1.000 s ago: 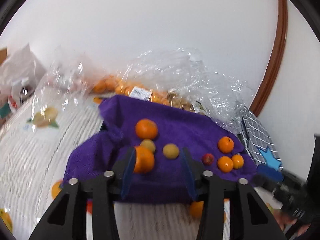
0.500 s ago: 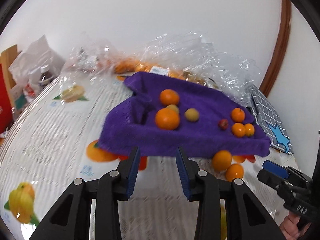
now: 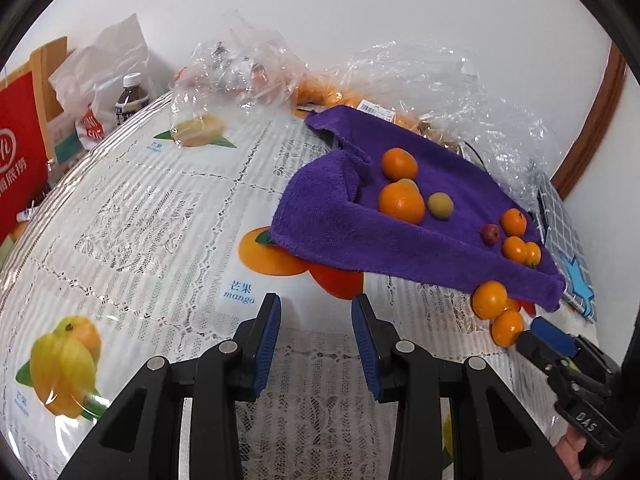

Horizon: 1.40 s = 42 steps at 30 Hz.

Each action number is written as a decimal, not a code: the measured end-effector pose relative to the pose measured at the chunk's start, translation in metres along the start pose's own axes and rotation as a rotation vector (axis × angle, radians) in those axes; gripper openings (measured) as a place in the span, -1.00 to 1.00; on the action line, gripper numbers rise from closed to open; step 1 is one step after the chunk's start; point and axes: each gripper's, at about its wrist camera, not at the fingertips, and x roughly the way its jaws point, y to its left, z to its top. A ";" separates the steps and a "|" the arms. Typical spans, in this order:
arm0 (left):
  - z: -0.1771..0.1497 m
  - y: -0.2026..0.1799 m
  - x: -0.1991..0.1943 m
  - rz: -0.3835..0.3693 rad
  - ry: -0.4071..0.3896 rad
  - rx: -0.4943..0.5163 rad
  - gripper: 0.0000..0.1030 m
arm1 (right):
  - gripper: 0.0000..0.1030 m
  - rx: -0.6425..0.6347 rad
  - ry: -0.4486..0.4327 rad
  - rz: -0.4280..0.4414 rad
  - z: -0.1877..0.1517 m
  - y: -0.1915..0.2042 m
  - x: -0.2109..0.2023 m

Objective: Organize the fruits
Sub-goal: 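Grasp a large orange from the sheet beside the towel with the right tool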

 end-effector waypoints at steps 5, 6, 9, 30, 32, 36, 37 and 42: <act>0.001 0.002 -0.003 -0.016 -0.015 -0.012 -0.32 | -0.06 -0.017 0.024 0.000 0.007 0.007 0.012; 0.001 0.003 -0.003 -0.016 -0.014 -0.016 -0.32 | -0.12 -0.025 0.037 -0.011 0.009 0.009 0.017; 0.002 0.005 -0.004 -0.014 -0.018 -0.028 -0.32 | -0.34 -0.037 0.076 -0.014 0.009 0.012 0.026; -0.008 -0.060 0.010 -0.135 0.038 0.227 -0.32 | -0.34 0.167 -0.028 -0.133 -0.030 -0.097 -0.047; -0.006 -0.074 0.013 -0.147 0.040 0.248 -0.32 | -0.34 0.170 -0.033 -0.140 -0.031 -0.104 -0.051; -0.003 -0.109 0.024 -0.178 0.053 0.297 -0.32 | -0.34 0.166 -0.044 -0.170 -0.033 -0.111 -0.056; -0.004 -0.115 0.027 -0.178 0.054 0.310 -0.31 | -0.34 0.177 -0.046 -0.157 -0.034 -0.114 -0.057; -0.002 -0.133 0.035 -0.231 0.046 0.314 -0.24 | -0.34 0.185 -0.023 -0.129 -0.035 -0.115 -0.052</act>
